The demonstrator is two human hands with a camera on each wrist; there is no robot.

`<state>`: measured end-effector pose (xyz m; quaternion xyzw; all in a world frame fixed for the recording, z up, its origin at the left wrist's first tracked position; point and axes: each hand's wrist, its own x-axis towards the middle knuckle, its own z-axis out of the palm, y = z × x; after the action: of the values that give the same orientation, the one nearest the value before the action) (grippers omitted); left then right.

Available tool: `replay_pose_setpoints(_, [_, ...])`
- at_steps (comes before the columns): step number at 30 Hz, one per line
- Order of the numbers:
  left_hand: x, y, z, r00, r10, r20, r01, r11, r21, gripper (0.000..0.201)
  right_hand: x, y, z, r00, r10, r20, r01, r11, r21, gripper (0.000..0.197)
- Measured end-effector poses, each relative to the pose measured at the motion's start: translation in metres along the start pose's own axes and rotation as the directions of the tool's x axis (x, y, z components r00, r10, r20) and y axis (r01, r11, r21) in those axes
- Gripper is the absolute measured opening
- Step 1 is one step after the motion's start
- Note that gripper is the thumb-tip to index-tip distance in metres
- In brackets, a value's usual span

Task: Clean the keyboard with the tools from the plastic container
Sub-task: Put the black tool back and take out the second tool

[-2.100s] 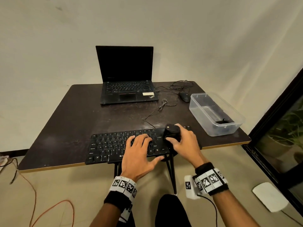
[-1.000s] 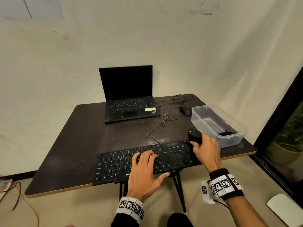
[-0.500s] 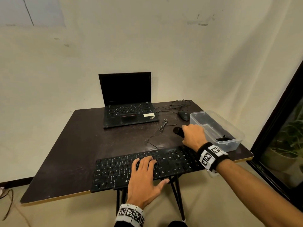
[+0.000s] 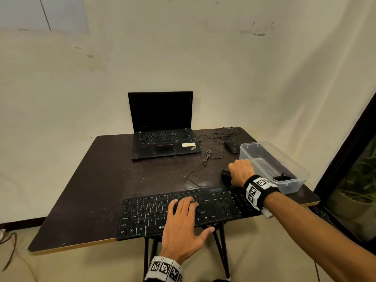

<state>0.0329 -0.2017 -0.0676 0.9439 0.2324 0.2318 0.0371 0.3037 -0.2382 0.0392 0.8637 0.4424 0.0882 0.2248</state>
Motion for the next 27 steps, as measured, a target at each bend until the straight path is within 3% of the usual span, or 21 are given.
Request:
replay_pose_setpoints(8, [-0.001,0.000,-0.003,1.000,-0.015,0.026,0.015,1.000,-0.015,0.088,-0.004,0.011,0.011,0.995,0.077,-0.056,-0.072,0.995,0.072,0.027])
replay_pose_setpoints(12, [0.000,0.000,-0.002,1.000,-0.013,0.015,0.013,1.000,-0.026,0.083,-0.008,0.015,0.019,0.993,0.105,-0.059,-0.088,0.967,0.241,0.033])
replay_pose_setpoints(17, [0.000,0.000,0.000,1.000,-0.012,-0.002,0.012,0.999,-0.043,0.076,-0.026,0.045,0.020,0.969,0.227,-0.093,-0.124,0.782,0.611,0.029])
replay_pose_setpoints(20, [0.000,0.000,0.001,1.000,-0.012,-0.006,0.012,0.999,-0.034,0.075,-0.041,0.086,0.011,0.912,0.368,-0.180,-0.118,0.656,0.745,0.023])
replay_pose_setpoints(23, [0.001,0.000,0.001,1.000,-0.012,-0.001,0.012,1.000,-0.022,0.076,-0.048,0.124,0.011,0.871,0.466,-0.154,-0.228,0.663,0.713,0.017])
replay_pose_setpoints(27, [0.000,0.000,0.001,1.000,-0.007,-0.015,0.007,1.000,-0.024,0.075,-0.036,0.146,0.039,0.905,0.403,0.135,-0.421,0.805,0.419,0.035])
